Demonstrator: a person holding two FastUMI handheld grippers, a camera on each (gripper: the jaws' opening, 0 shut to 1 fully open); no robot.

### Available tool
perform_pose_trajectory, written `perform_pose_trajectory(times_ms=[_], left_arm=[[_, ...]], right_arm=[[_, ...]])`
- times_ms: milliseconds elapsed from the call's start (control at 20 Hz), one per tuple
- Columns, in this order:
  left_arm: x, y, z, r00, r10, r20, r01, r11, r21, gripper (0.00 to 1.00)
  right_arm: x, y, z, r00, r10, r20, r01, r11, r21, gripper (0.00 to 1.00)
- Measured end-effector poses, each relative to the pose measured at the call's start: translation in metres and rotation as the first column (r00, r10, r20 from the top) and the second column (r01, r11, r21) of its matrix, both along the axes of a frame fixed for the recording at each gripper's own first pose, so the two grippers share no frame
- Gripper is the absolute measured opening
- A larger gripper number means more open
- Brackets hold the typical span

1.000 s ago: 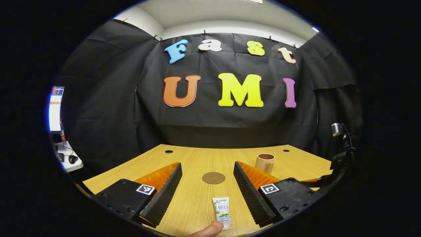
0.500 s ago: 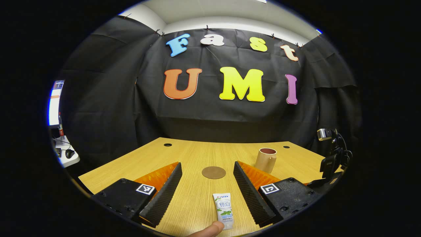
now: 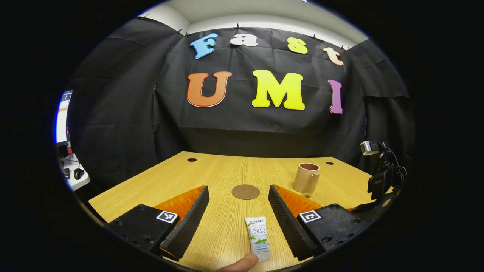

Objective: Put the toothbrush and toothpaste on the desktop into the cup, then pick up the cup and place it on the coaster on the desktop.

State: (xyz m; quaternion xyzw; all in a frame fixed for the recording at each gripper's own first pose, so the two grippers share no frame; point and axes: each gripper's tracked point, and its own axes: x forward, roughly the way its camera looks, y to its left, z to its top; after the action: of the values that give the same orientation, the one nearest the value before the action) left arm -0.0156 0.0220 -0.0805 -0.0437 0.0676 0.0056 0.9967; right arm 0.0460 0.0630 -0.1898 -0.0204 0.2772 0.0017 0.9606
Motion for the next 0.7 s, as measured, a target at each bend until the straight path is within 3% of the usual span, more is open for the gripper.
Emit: perform_pose_trajectory(times_ms=[50,150,700], left_arm=[[0.0,0.0,-0.001,1.0,0.0,-0.004,0.0,1.0,0.0,1.0],[0.001,0.0,-0.005,1.0,-0.002,-0.015,0.002,1.0,-0.002,1.0],[0.003,-0.013,-0.036,0.993,-0.034,-0.114,0.032,0.999,-0.02,1.0]], right_arm=[[0.004,0.0,-0.006,1.0,0.0,-0.01,0.0,1.0,0.008,0.19],[0.002,0.0,0.0,1.0,0.003,-0.01,-0.003,1.0,0.011,0.07],[-0.001,-0.003,-0.002,1.0,0.017,0.009,-0.017,0.999,0.038,0.07]])
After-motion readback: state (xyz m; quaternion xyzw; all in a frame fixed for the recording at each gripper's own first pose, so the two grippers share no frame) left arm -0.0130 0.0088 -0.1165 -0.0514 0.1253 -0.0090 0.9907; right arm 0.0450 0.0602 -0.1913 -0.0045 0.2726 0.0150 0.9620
